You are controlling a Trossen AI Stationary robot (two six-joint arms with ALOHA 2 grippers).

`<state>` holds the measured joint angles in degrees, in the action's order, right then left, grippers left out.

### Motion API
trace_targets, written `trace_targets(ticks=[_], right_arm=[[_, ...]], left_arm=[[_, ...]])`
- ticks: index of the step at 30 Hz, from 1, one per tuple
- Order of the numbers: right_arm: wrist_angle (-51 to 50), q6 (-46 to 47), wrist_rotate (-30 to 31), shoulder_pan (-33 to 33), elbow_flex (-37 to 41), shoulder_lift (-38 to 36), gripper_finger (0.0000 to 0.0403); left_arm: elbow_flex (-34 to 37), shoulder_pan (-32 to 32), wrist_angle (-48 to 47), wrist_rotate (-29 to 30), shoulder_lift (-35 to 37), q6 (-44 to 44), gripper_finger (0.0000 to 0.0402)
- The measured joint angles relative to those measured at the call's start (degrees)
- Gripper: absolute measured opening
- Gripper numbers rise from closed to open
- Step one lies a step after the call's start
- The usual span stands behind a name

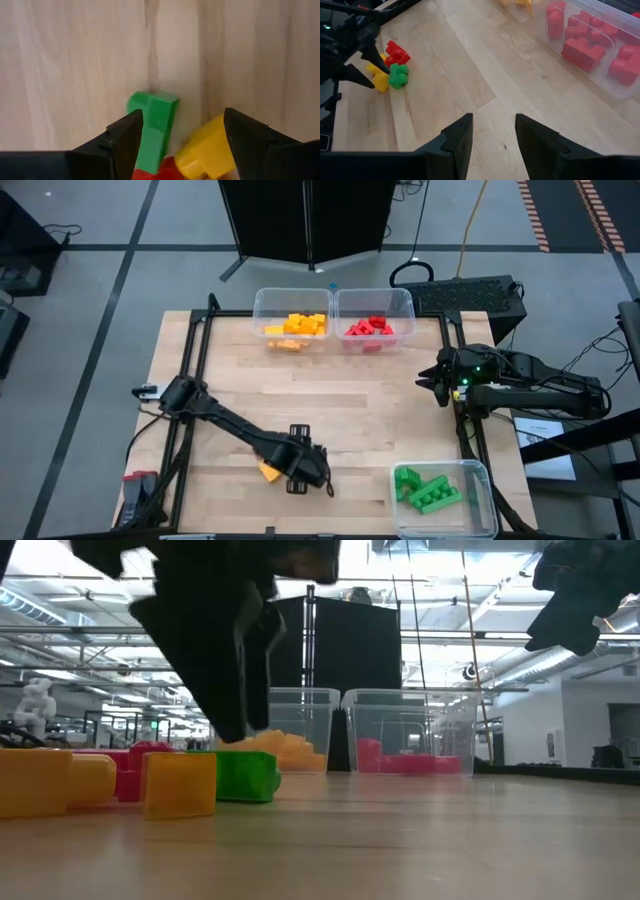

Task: Sort blocks
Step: Put the green game piece into the bottom right transparent bin

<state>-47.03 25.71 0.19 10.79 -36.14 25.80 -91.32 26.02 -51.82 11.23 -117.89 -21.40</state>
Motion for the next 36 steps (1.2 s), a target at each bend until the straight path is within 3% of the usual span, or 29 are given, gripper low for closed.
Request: trace_targets(ticks=[10, 24, 28, 34, 36], right_arm=[[0.0, 0.42, 0.01, 0.0, 0.0, -0.02, 0.0144], [-0.09, 0.18, 0.0, 0.0, 0.0, 0.0, 0.0144], [-0.12, 0.18, 0.0, 0.0, 0.0, 0.0, 0.0144], [-0.11, 0.18, 0.0, 0.0, 0.0, -0.02, 0.0144], [-0.15, 0.22, 0.0, 0.0, 0.02, 0.0, 0.0144]], left_arm=[[1.91, -3.93, 3.15, -1.29, -0.02, 8.8, 0.0242], [12.31, -6.91, 13.31, -10.65, 0.39, 7.25, 0.024], [12.74, -6.84, 13.87, -10.47, 0.37, 6.76, 0.021], [11.3, -7.01, 13.14, -10.0, 0.22, 6.92, 0.0128], [10.61, -7.12, 12.66, -9.69, 0.1, 6.96, 0.0121]])
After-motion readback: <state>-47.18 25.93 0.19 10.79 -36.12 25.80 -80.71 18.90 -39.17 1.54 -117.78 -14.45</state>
